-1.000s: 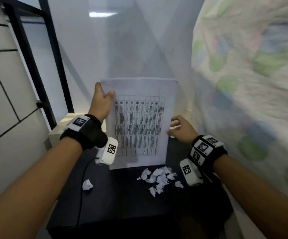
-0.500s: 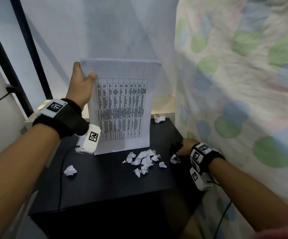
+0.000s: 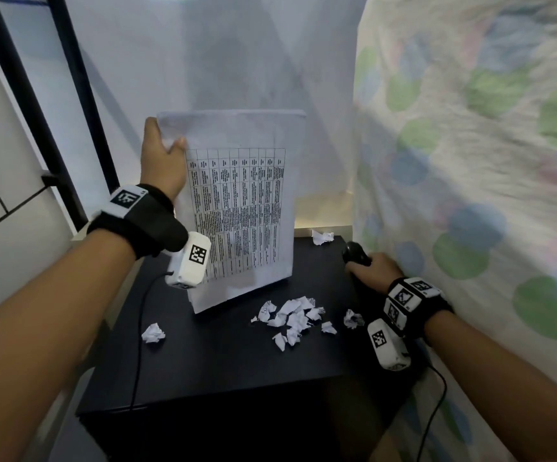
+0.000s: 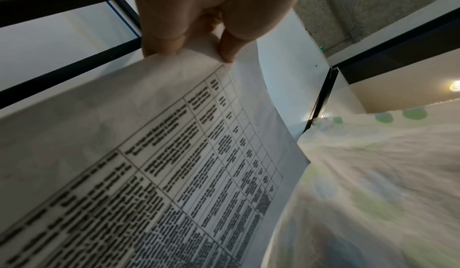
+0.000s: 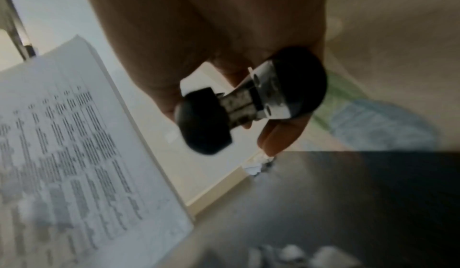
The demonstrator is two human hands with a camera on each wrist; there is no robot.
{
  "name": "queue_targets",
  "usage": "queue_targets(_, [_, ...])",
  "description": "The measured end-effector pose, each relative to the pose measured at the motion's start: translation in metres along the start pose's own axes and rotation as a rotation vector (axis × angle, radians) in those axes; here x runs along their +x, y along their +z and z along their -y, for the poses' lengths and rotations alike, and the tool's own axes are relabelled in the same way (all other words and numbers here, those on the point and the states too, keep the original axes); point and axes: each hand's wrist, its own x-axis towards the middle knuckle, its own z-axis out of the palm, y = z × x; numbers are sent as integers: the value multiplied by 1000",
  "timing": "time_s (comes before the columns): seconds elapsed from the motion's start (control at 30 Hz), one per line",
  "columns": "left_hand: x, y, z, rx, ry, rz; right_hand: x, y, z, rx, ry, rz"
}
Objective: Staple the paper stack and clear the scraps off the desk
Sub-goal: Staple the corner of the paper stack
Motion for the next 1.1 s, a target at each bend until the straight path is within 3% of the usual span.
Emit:
queue_targets(0.1, [9,-9,-9,-18,11,-26,-2,-1,16,340,25,-5])
queue_targets(0.3, [17,-19,-30,-59,39,-53,-14,-2,48,755,-2,75])
queue_targets(0.43, [15,-15,-23,-101,-43,-34,-16,-5,60,1027,-25,154])
queue_targets(0.63, [-18,4,-2,-24,-164,49,-31,-13,89,1138,-304,141])
queue_targets(0.77, [-34,13,-2,24,-158,106,-41,-15,119,1224,-550,109])
queue_targets(0.9, [-61,22,7,69,21,197,-44,-10,139,1217,-717,24])
queue_targets(1.1, [-90,41,39,138,208,345,-54,3,155,1226,-760,-132])
